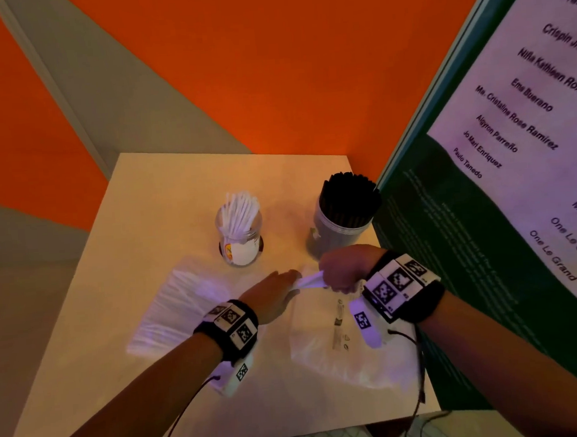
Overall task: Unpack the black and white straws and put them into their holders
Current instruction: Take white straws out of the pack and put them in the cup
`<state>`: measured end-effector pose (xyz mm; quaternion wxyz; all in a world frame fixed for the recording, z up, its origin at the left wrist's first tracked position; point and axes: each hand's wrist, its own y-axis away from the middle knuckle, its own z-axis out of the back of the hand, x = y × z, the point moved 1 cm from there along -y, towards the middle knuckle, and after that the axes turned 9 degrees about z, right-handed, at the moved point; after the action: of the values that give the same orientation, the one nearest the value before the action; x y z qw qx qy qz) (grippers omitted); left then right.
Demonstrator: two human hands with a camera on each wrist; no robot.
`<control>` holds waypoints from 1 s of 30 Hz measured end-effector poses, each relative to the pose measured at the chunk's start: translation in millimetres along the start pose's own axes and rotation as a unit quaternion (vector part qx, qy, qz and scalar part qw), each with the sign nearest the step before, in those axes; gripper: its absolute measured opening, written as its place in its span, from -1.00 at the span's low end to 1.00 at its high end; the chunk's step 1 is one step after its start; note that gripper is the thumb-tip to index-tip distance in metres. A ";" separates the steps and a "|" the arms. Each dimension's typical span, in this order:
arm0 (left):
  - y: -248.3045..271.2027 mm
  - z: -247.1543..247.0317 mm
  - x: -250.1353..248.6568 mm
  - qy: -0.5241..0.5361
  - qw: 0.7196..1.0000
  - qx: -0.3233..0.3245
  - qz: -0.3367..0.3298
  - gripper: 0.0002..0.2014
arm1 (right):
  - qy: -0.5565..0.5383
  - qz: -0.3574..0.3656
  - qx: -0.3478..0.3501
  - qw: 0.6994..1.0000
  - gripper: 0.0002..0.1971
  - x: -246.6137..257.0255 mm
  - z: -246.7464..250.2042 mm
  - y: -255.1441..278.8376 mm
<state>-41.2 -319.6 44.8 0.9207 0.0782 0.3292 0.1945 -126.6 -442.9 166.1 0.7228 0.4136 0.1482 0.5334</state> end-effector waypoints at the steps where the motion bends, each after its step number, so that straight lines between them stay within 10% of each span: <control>1: 0.5 1.0 3.1 0.018 1.000 -0.003 -0.006 -0.76 | -0.046 0.012 0.018 0.999 -0.76 -1.0 3.8 -0.8; 4: -1.2 12.8 7.7 0.082 0.996 -0.010 -0.025 -0.86 | -0.208 0.053 -0.036 0.976 -0.92 -4.4 19.6 4.4; 9: -14.7 61.4 -2.1 0.189 0.980 -0.041 -0.049 -0.83 | -0.452 0.176 -0.255 0.836 -0.29 -12.5 51.2 10.9; 14: -24.5 122.4 0.4 0.299 0.951 -0.074 -0.041 -0.82 | -0.570 0.263 -0.249 0.737 0.00 -5.5 70.2 5.1; 20: -33.4 189.9 17.7 0.401 0.899 -0.161 -0.070 -0.84 | -0.515 0.230 -0.260 0.784 -0.63 -1.5 80.5 -37.0; 25: -42.7 215.7 30.7 0.452 0.867 -0.184 -0.097 -0.83 | -0.444 0.168 -0.263 0.840 -0.64 17.2 59.5 -102.5; 30: -55.2 217.1 36.7 0.533 0.814 -0.198 -0.119 -0.81 | -0.780 0.144 -0.218 0.568 -0.24 60.2 47.0 -143.1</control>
<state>139.9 -358.4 176.1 0.6126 -0.2611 0.7296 0.1556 20.4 -422.5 100.5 0.5398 0.5148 -0.6557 0.1168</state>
